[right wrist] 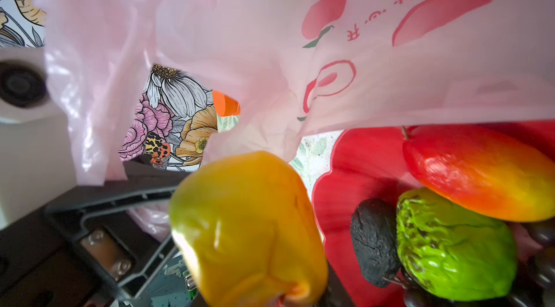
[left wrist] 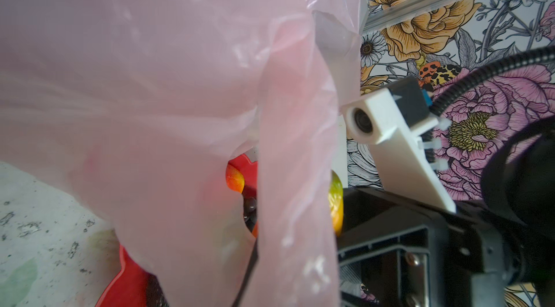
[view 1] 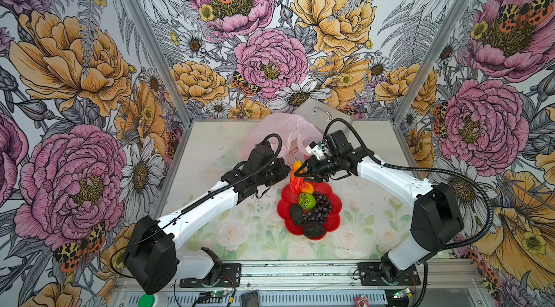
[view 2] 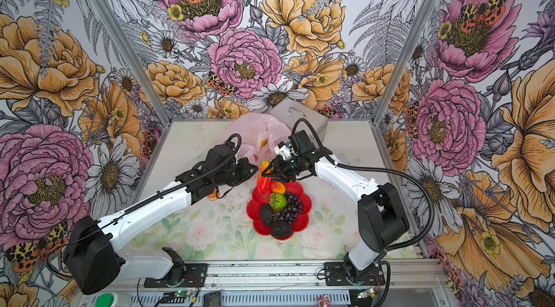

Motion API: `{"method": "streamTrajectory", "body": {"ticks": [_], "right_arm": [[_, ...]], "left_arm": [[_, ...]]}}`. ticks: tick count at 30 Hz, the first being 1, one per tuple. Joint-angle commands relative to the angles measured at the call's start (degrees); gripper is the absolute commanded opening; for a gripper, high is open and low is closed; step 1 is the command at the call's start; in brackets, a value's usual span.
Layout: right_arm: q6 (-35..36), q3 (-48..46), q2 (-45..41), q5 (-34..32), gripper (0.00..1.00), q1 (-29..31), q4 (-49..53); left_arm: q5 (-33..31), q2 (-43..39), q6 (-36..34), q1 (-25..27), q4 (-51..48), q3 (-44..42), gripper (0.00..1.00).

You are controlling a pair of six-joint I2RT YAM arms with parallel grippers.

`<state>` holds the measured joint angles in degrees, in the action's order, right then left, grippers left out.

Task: Place the fruits into the plastic bag
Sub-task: 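Lift the yellow fruit with the right gripper toward the bag mouth, then lower the yellow fruit into the pink bag and open the right gripper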

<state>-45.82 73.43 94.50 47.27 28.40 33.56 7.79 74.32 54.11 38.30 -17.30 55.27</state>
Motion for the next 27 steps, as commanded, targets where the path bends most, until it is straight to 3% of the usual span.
{"method": "streamTrajectory", "body": {"ticks": [1,15,27], "right_arm": [[-2.32,4.0,2.91,1.76,0.32,-0.45,-0.7],[-5.28,15.45,15.57,-3.3,0.32,-0.67,-0.73],[-8.55,23.02,21.5,-9.29,0.32,-3.08,-0.87]], "left_arm": [[-1.82,-2.32,0.66,0.71,0.07,-1.95,0.0],[-3.07,-8.89,1.88,0.99,-1.16,-7.52,0.0],[-1.87,-12.19,1.07,0.36,-2.63,-9.77,0.0]]}}
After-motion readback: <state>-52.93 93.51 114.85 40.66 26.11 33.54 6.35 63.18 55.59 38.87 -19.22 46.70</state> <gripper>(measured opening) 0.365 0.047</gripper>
